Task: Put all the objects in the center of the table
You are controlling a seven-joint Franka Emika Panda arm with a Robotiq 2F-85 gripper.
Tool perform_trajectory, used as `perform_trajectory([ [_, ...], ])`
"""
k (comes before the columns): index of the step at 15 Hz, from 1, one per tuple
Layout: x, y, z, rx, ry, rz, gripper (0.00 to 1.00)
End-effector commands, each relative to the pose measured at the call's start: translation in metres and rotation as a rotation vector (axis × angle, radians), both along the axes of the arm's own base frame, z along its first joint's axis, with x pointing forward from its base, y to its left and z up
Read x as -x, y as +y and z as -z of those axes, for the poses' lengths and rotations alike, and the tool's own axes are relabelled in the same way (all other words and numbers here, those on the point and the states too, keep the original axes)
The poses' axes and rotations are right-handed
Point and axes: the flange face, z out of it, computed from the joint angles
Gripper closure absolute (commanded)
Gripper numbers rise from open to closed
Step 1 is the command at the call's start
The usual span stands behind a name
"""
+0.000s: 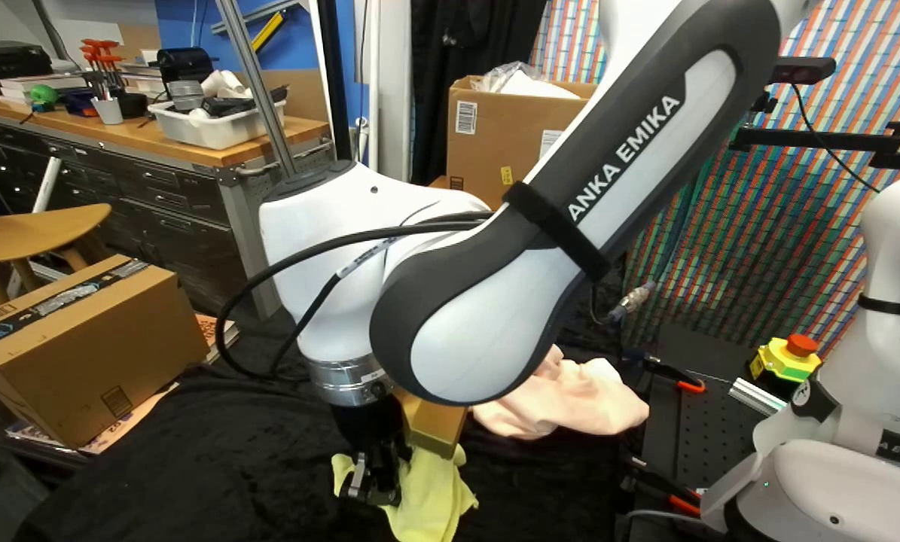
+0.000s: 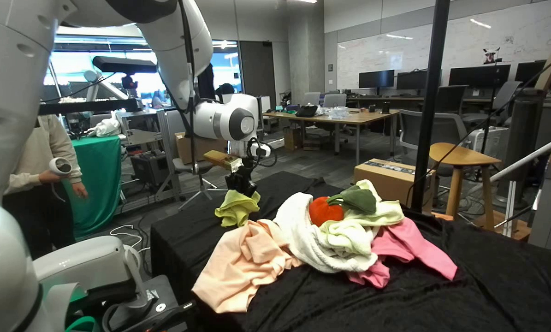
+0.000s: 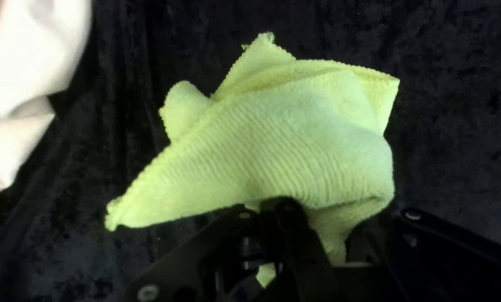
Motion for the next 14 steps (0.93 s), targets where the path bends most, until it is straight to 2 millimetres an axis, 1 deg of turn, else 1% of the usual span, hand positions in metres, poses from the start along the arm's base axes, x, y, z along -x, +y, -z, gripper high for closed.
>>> perform_trajectory([
  [1,-0.008,-0.004,-0.017,-0.078,0.021,-0.001,0.97],
  [3,-0.015,-0.008,-0.023,-0.11,0.029,0.017,0.95],
  [6,-0.026,-0.015,-0.034,-0.137,0.011,0.048,0.97],
  [8,-0.033,-0.028,-0.045,-0.129,-0.016,0.073,0.97],
  [9,-0.037,-0.038,-0.05,-0.118,-0.032,0.086,0.97],
  [11,-0.046,-0.062,-0.068,-0.111,-0.068,0.119,0.97],
  [14,-0.062,-0.112,-0.1,-0.1,-0.14,0.194,0.97],
])
